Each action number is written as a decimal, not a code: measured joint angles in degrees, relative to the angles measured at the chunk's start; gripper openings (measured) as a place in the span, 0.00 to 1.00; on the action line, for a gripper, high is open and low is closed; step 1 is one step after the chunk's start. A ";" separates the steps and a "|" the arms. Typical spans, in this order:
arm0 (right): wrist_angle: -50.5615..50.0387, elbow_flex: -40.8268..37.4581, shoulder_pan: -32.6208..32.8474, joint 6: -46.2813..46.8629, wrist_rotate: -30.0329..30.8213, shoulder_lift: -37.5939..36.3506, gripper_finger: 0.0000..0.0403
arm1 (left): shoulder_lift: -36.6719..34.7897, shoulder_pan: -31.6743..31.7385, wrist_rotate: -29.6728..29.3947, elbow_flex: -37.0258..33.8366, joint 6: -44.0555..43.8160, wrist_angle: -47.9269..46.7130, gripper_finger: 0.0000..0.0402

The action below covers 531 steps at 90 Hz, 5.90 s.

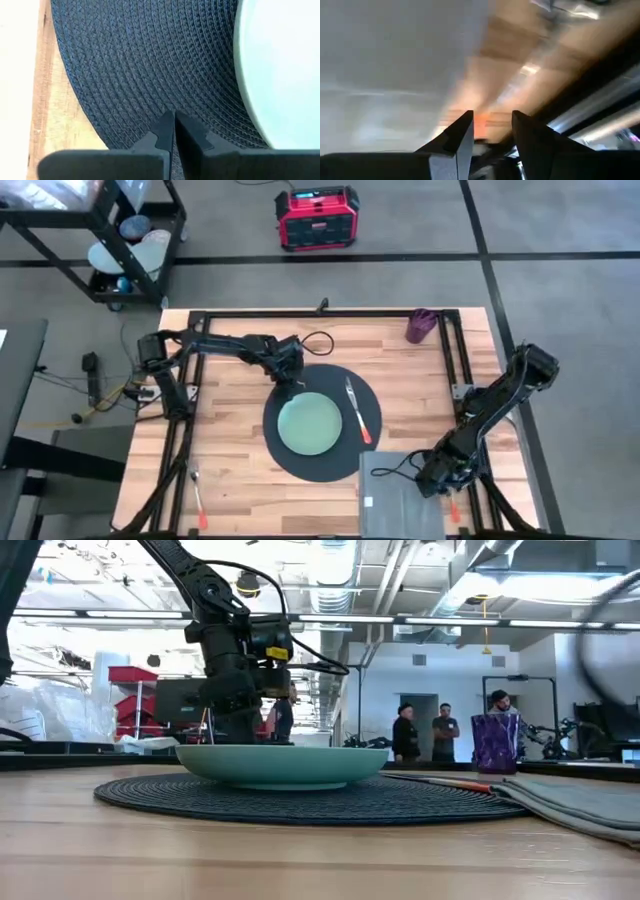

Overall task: Set table place
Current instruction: Put the orange spoon on the blue placemat to the right of the orange fork

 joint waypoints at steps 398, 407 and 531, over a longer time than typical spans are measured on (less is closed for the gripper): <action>-1.51 -0.12 -0.11 -30.20 -1.61 4.08 0.00 | -0.04 1.36 -2.39 0.13 0.14 -2.24 0.00; -1.00 -0.13 -3.06 -32.46 -0.86 4.08 0.00 | -0.04 1.36 -2.71 0.13 0.08 -2.02 0.00; -19.77 -1.52 -10.14 -18.45 16.07 -8.26 0.27 | 0.00 1.33 -2.62 0.11 -0.17 0.64 0.00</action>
